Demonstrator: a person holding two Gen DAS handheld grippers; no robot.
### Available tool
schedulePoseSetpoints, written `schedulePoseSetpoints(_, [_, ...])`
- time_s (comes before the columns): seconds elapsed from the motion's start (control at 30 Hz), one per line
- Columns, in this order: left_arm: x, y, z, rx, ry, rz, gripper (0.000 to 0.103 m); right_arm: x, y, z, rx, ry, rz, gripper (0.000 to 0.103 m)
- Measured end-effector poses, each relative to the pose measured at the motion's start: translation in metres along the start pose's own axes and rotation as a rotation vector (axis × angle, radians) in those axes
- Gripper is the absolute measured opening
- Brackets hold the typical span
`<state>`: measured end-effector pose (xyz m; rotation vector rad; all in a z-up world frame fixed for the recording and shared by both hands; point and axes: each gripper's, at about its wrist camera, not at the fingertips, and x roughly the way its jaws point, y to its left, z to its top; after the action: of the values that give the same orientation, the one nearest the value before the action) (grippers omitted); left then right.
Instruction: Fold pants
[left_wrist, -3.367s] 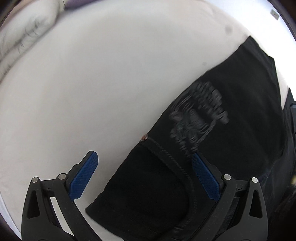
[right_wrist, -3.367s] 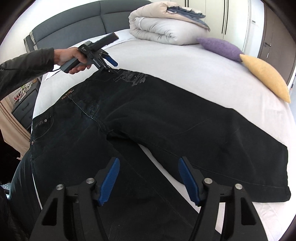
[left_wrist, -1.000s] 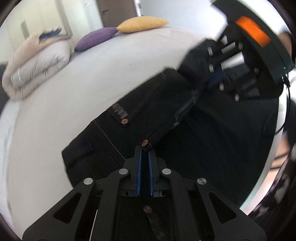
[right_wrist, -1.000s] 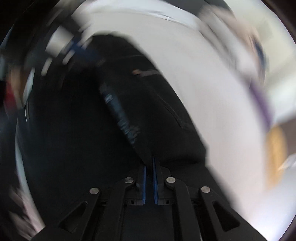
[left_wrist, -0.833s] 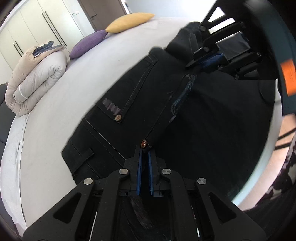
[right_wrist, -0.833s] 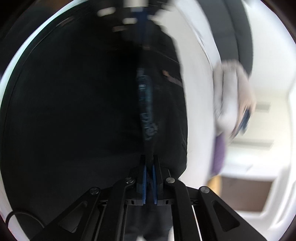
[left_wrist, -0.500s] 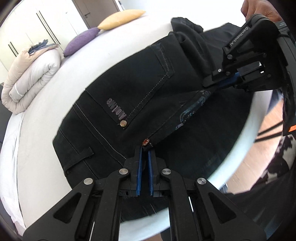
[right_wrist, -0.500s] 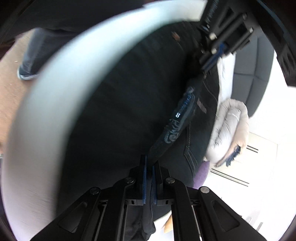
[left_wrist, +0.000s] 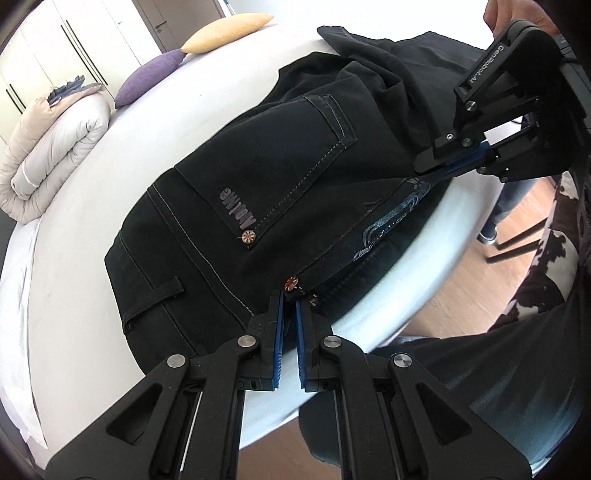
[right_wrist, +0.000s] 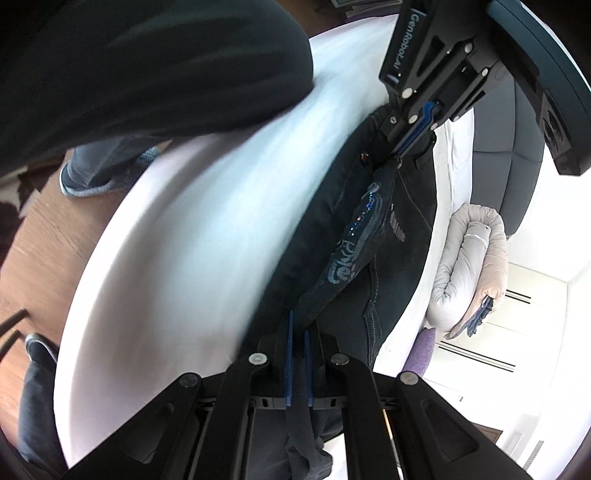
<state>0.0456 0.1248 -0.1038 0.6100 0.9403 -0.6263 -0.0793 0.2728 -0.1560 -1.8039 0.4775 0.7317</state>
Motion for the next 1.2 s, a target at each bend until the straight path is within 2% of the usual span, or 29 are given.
schedulePoseSetpoints(0.13, [0.001,-0.008,-0.004,-0.002,0.002,0.005,0.005,-0.001,0.003,0.001,0.019,-0.004,0.007,0.006])
schedulePoseSetpoints(0.2, [0.003,-0.009,-0.008,-0.028,0.006,0.003,0.009,0.001,0.004,0.001,0.029,-0.004,0.013,0.007])
schedulePoseSetpoints(0.33, [0.0,-0.009,-0.008,-0.054,0.008,-0.015,0.01,0.012,-0.004,0.0,0.128,-0.007,0.051,0.009])
schedulePoseSetpoints(0.47, [-0.018,0.0,-0.013,-0.061,0.063,-0.059,0.01,0.013,-0.012,-0.004,0.251,-0.012,0.069,0.009])
schedulePoseSetpoints(0.53, [-0.029,0.007,-0.01,-0.099,0.043,-0.056,0.01,0.011,-0.011,-0.004,0.293,-0.012,0.065,0.009])
schedulePoseSetpoints(0.63, [-0.042,0.015,0.012,-0.197,-0.057,-0.084,0.01,0.01,-0.008,-0.002,0.354,-0.01,0.039,0.01])
schedulePoseSetpoints(0.7, [-0.031,0.01,0.036,-0.239,-0.102,-0.096,0.01,0.01,-0.007,-0.001,0.394,-0.012,0.018,0.01])
schedulePoseSetpoints(0.8, [0.01,0.004,0.063,-0.318,-0.054,-0.111,0.01,0.008,-0.008,-0.004,0.494,-0.025,-0.023,0.011])
schedulePoseSetpoints(0.83, [0.029,0.002,0.069,-0.36,-0.032,-0.143,0.01,0.006,-0.009,-0.007,0.532,-0.03,-0.038,0.017])
schedulePoseSetpoints(0.87, [0.05,0.0,0.071,-0.403,0.009,-0.175,0.01,0.004,-0.011,-0.01,0.569,-0.036,-0.054,0.031])
schedulePoseSetpoints(0.9, [0.064,-0.003,0.071,-0.427,0.031,-0.168,0.01,0.0,-0.013,-0.014,0.615,-0.039,-0.076,0.042])
schedulePoseSetpoints(0.93, [0.068,-0.005,0.071,-0.45,0.01,-0.157,0.01,-0.005,-0.016,-0.023,0.686,-0.048,-0.101,0.067])
schedulePoseSetpoints(0.97, [0.071,-0.003,0.071,-0.486,-0.006,-0.158,0.01,-0.011,-0.019,-0.032,0.753,-0.07,-0.086,0.094])
schedulePoseSetpoints(1.0, [0.073,-0.001,0.07,-0.519,-0.009,-0.169,0.01,-0.016,-0.023,-0.045,0.831,-0.106,-0.043,0.102])
schedulePoseSetpoints(1.03, [0.073,0.001,0.069,-0.549,-0.012,-0.18,0.01,-0.021,-0.028,-0.061,0.935,-0.149,0.009,0.101])
schedulePoseSetpoints(1.1, [0.075,0.001,0.068,-0.575,-0.017,-0.185,0.01,-0.02,-0.038,-0.103,1.197,-0.158,0.101,0.098])
schedulePoseSetpoints(1.17, [0.077,-0.002,0.07,-0.582,-0.017,-0.17,0.01,-0.013,-0.046,-0.153,1.477,-0.186,0.228,0.08])
schedulePoseSetpoints(1.2, [0.079,-0.004,0.071,-0.585,-0.016,-0.162,0.01,-0.009,-0.048,-0.176,1.605,-0.209,0.285,0.077])
